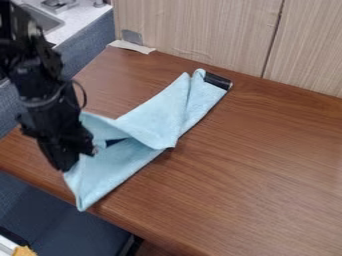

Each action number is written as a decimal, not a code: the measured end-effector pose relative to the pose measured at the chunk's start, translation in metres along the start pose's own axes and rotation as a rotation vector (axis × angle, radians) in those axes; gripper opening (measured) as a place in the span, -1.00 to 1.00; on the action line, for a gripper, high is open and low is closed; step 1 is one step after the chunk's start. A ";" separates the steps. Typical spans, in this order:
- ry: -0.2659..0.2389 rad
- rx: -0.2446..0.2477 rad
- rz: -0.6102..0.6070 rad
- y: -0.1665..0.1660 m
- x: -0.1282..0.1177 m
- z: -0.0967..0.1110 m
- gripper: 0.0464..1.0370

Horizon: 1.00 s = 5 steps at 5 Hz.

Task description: Fold the cloth from the bottom to the top

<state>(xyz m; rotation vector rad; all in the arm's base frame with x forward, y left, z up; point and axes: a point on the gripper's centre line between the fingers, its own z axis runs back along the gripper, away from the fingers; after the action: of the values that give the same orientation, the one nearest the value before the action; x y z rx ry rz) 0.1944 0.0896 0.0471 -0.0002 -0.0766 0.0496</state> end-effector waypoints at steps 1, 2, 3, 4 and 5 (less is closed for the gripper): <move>-0.029 -0.027 0.000 -0.004 0.020 0.018 -0.94; -0.098 -0.050 -0.003 -0.009 0.053 0.043 -0.94; -0.125 -0.083 0.009 -0.011 0.097 0.051 -0.94; -0.108 -0.099 0.029 -0.015 0.131 0.036 -0.94; -0.075 -0.099 0.032 -0.021 0.159 0.012 -0.94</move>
<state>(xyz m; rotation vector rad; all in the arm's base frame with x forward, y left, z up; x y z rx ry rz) 0.3531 0.0763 0.0708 -0.0983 -0.1543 0.0778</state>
